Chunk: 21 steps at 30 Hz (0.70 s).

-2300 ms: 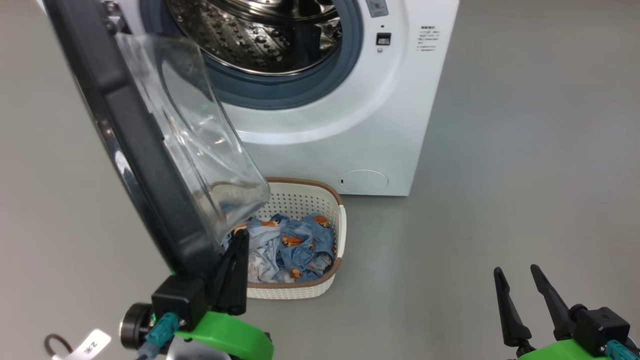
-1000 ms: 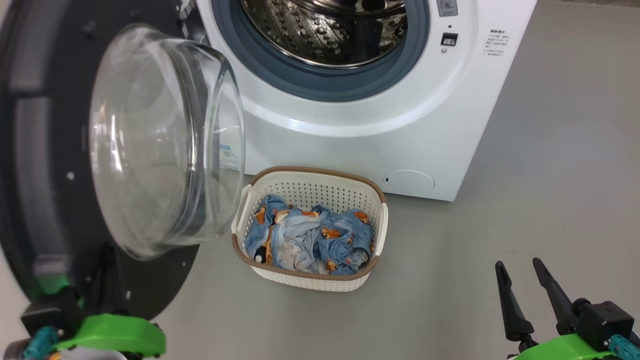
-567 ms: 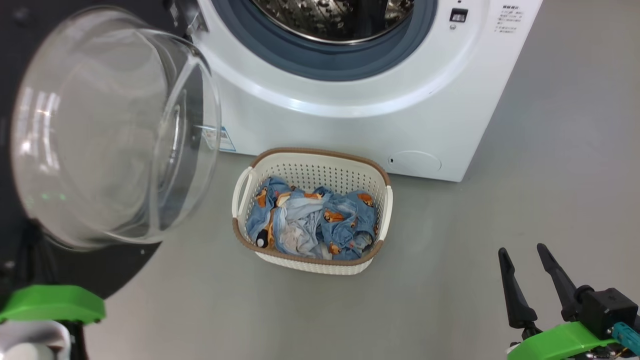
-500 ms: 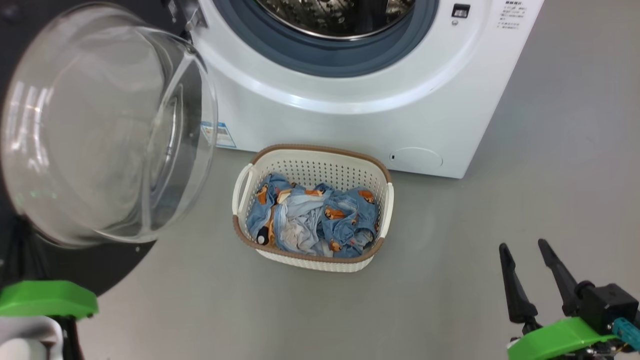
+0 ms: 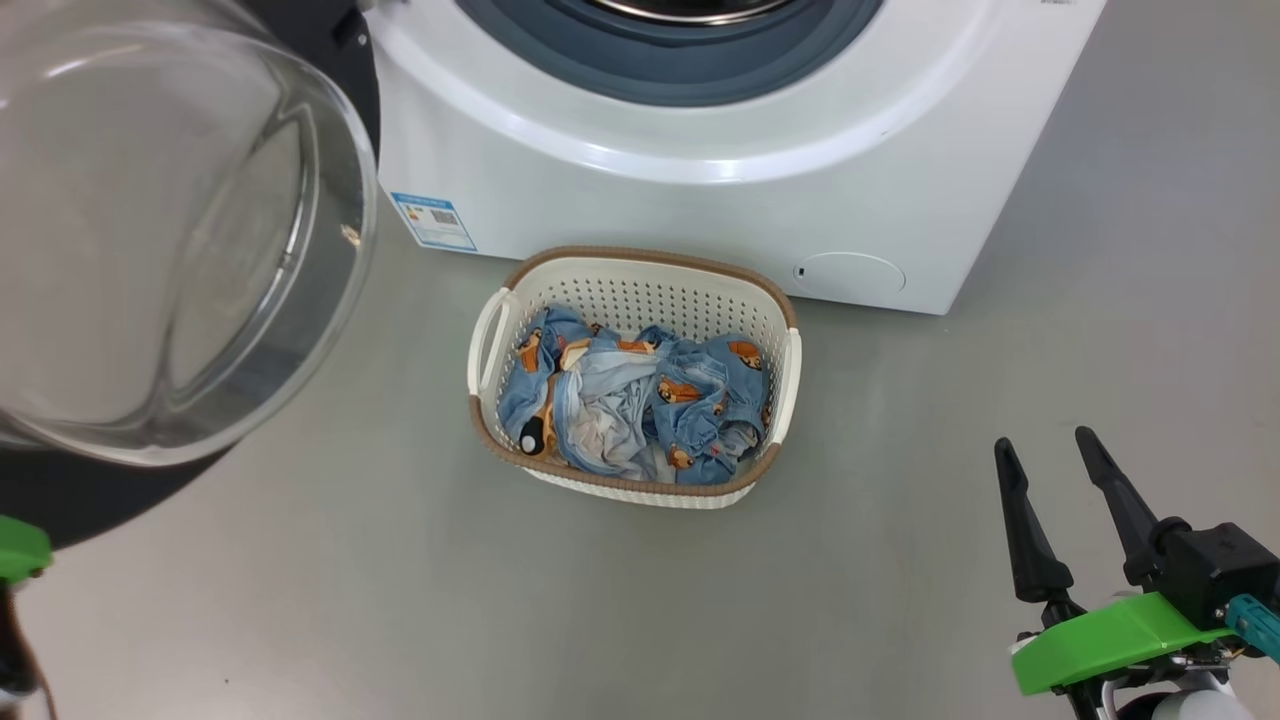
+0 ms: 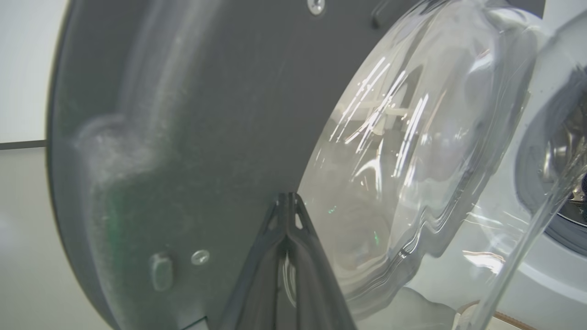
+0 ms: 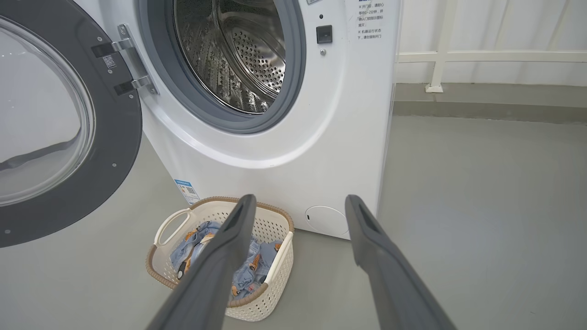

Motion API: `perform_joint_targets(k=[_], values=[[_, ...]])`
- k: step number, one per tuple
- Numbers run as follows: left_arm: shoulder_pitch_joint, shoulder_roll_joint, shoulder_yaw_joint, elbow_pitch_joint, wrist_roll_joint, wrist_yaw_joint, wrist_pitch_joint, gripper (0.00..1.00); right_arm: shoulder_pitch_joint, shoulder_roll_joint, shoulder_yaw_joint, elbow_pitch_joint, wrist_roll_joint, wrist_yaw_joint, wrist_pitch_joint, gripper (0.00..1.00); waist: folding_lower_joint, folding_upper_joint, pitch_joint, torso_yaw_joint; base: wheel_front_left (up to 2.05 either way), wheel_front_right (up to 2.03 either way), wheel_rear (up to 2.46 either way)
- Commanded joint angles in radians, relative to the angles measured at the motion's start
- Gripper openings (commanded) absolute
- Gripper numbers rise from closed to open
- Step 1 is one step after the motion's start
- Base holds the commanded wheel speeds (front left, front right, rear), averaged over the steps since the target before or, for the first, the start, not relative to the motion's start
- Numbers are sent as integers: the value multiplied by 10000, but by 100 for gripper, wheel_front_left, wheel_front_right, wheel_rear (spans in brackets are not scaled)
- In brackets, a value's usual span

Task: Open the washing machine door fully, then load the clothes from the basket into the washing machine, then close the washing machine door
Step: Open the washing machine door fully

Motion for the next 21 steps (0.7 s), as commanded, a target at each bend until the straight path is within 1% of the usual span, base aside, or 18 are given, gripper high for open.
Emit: perform_joint_targets(k=[1,6,10,16,21], values=[[-391,741,515,66,-50,-32,-96,0,-227,-58,320,-294,-109,16,26,100,0,-1,54,-27,0,0,0],[-828,883,803,1074,-5,-400,-148,0,-315,-58,351,-217,-114,16,-9,100,0,-1,108,-113,0,0,0],[-950,880,1124,1357,246,-586,-156,0,-305,-58,360,-135,-81,16,-58,100,0,-1,35,-169,0,0,0],[-556,502,1774,978,773,-734,-158,0,-243,-58,391,-36,-12,16,-104,100,0,-1,-118,-225,0,0,0],[123,12,2209,144,1357,-787,-159,0,-177,-58,437,55,15,16,-123,100,0,-1,-339,-249,0,0,0]])
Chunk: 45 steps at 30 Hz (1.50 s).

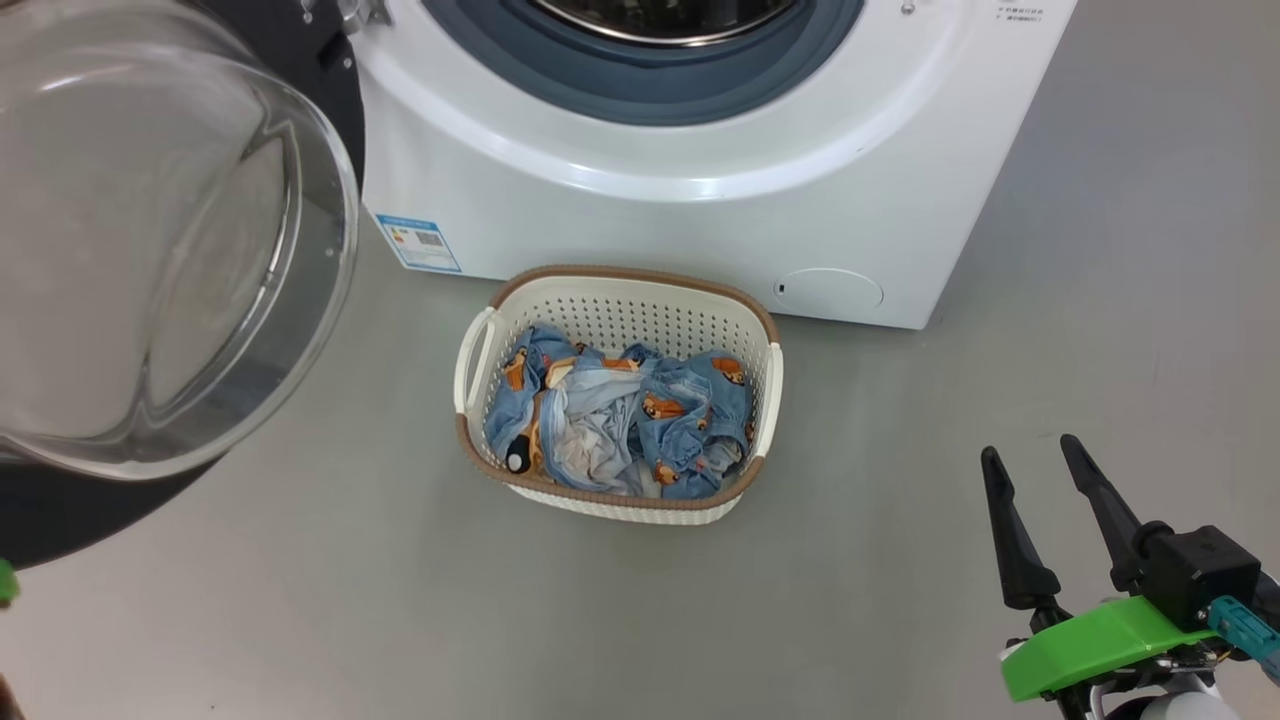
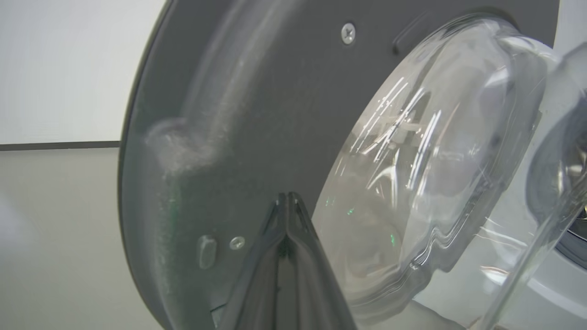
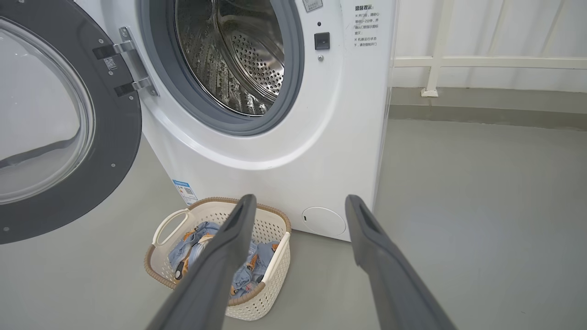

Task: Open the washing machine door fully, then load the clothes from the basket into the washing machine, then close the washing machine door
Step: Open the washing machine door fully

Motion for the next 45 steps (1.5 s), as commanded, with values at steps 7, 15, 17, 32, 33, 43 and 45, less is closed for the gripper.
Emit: perform_joint_targets(k=[7,15,17,32,33,43,45], values=[[1387,-349,645,-1982,946,-4,-79,0,60,-39,310,-89,127,16,-116,100,0,-1,-494,-70,0,0,0],[3188,-1369,25,-3832,1771,76,-79,0,339,-39,448,53,297,16,-182,100,0,-1,-1121,-394,0,0,0],[3532,-1570,-177,-4119,1807,93,66,0,410,-39,475,49,331,16,-182,100,0,-1,-1243,-492,0,0,0],[4748,-2028,-1414,-5619,2347,181,1049,100,781,-39,669,-158,554,16,-102,100,0,-1,-1941,-1254,0,0,0],[4781,-2021,-1515,-5663,2396,153,1110,100,795,-39,679,-177,552,16,-92,100,0,-1,-1969,-1302,0,0,0],[4893,-2173,-2294,-6024,2487,-36,1409,100,1010,-39,694,-450,431,16,74,100,0,-1,-2145,-1809,0,0,0],[4854,-2155,-2341,-6049,2479,-67,1413,100,1054,-39,682,-534,400,16,119,100,0,-1,-2138,-1883,0,0,0]])
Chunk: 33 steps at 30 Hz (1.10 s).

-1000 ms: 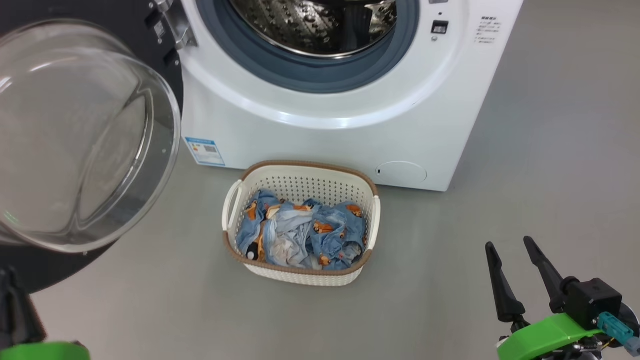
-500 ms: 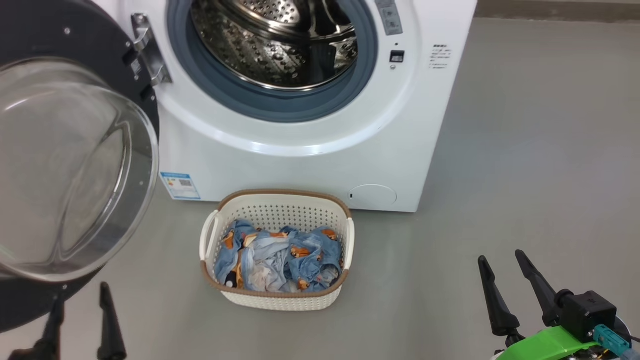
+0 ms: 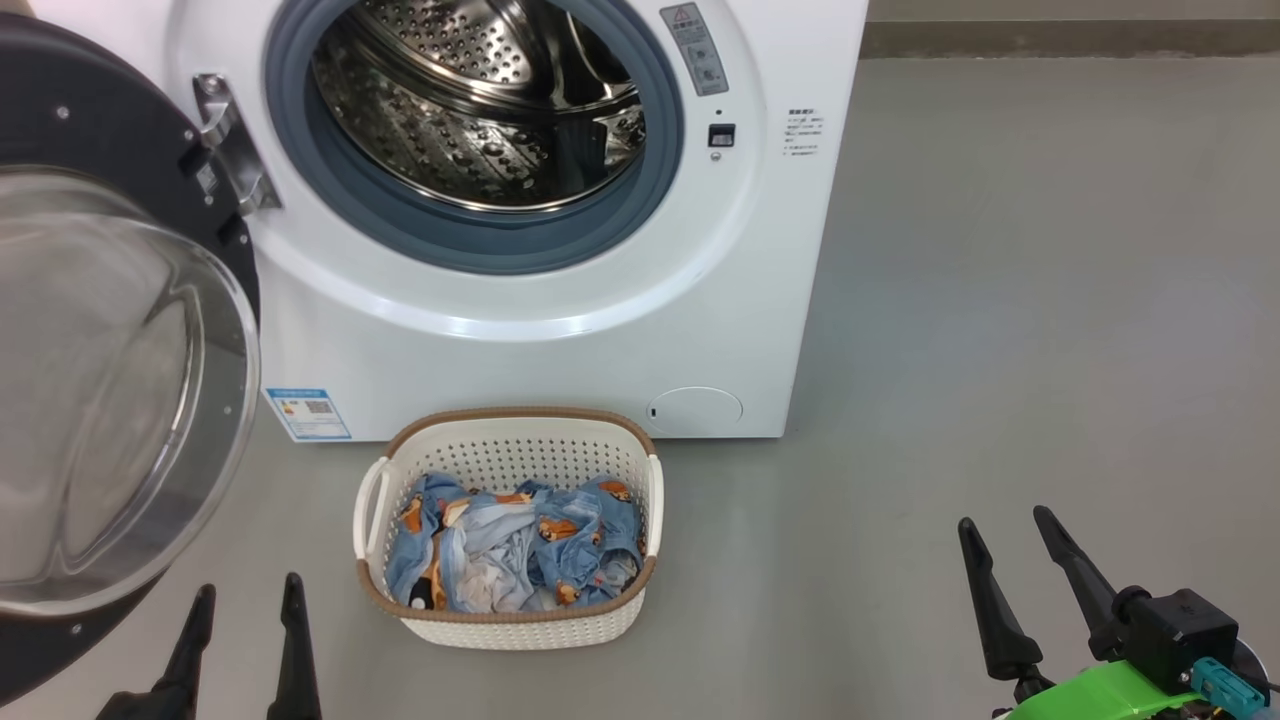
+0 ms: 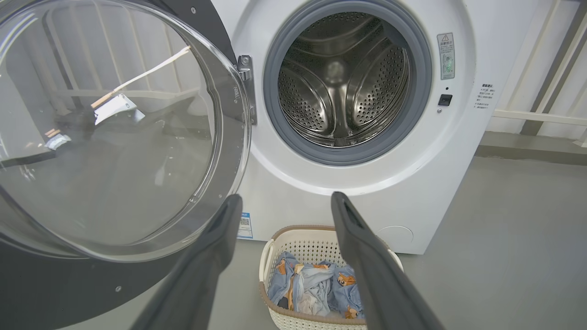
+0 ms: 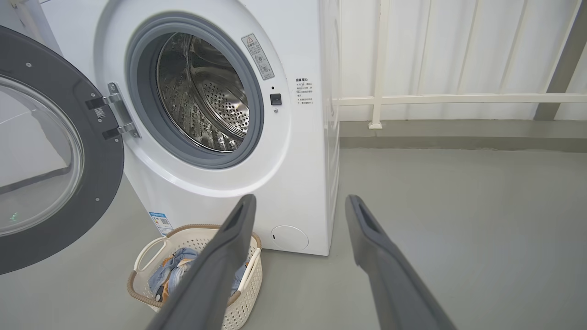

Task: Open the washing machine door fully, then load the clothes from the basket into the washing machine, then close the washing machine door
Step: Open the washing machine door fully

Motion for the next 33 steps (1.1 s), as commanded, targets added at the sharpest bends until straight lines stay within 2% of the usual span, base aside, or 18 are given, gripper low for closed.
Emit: perform_joint_targets(k=[1,11,33], values=[[-315,141,286,-311,48,-65,26,100,-41,-60,263,-368,-128,16,31,100,-1,0,-10,-104,0,0,0],[-290,188,156,-301,17,-35,152,100,109,-60,251,-603,-137,16,116,100,-1,0,-3,-392,0,0,0],[-319,328,-5,-271,63,160,264,100,89,-60,258,-533,-14,16,25,100,-1,0,-17,-344,0,0,0]])
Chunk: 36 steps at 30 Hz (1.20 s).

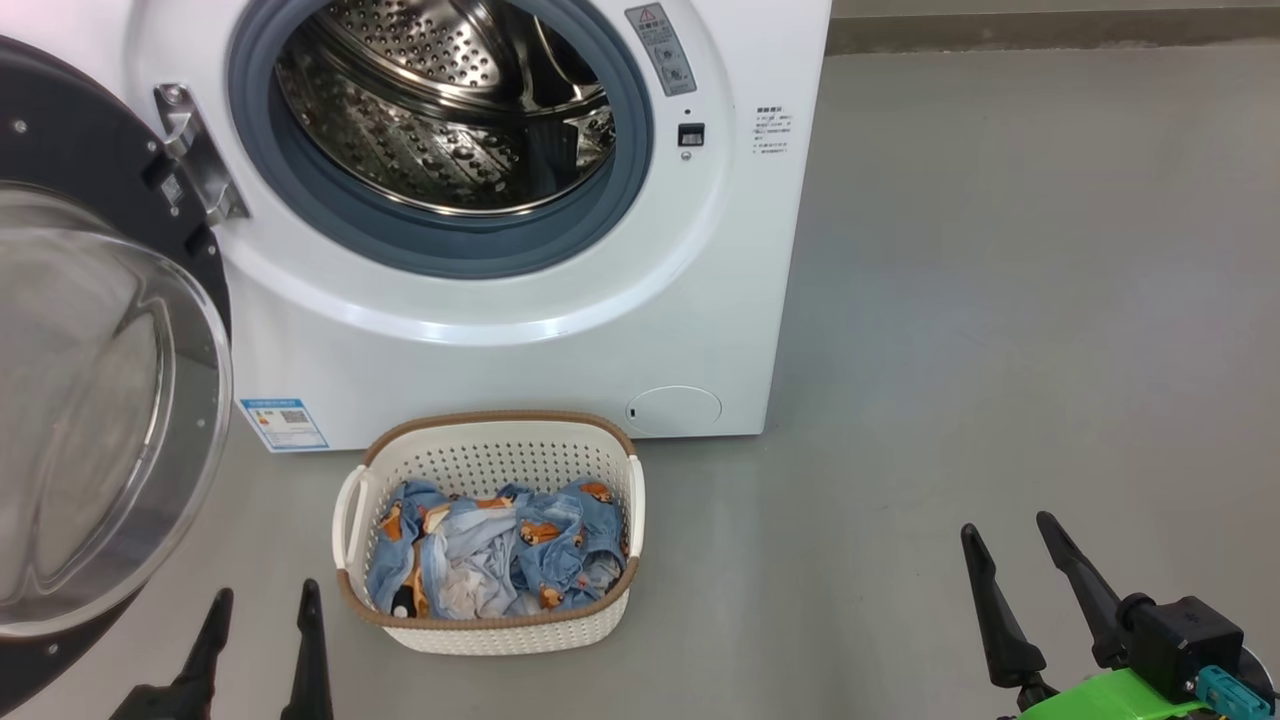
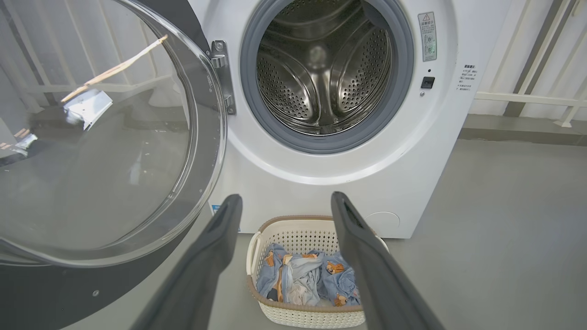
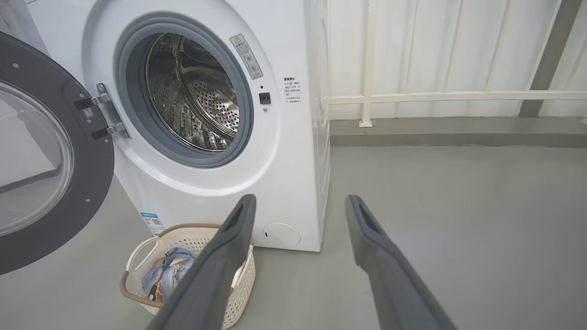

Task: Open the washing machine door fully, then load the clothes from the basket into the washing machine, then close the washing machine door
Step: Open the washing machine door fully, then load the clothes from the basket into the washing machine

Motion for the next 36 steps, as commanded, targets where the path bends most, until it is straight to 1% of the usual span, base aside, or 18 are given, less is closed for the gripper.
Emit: perform_joint_targets(k=[1,8,11,20,28,36], values=[[-323,161,320,-281,59,116,-94,100,-131,-68,273,-232,-10,16,-65,100,0,0,7,-6,0,0,0],[-339,202,304,-316,98,193,-263,100,-136,-68,284,-177,12,16,-87,100,0,0,-40,-38,5,-5,0],[-338,256,287,-316,224,291,-298,100,-128,-68,290,-176,23,16,-109,100,0,0,-60,-38,52,-52,0],[-350,286,302,-313,309,541,-242,100,-132,-68,290,-209,18,16,-111,100,0,0,-20,-12,134,-134,0],[-401,323,246,-281,245,526,-235,100,-138,-68,295,-187,50,16,-93,100,0,0,-32,10,129,-129,0],[-395,358,195,-244,131,487,-251,100,-133,-68,337,-175,61,16,-84,100,0,0,-66,10,33,-33,0]])
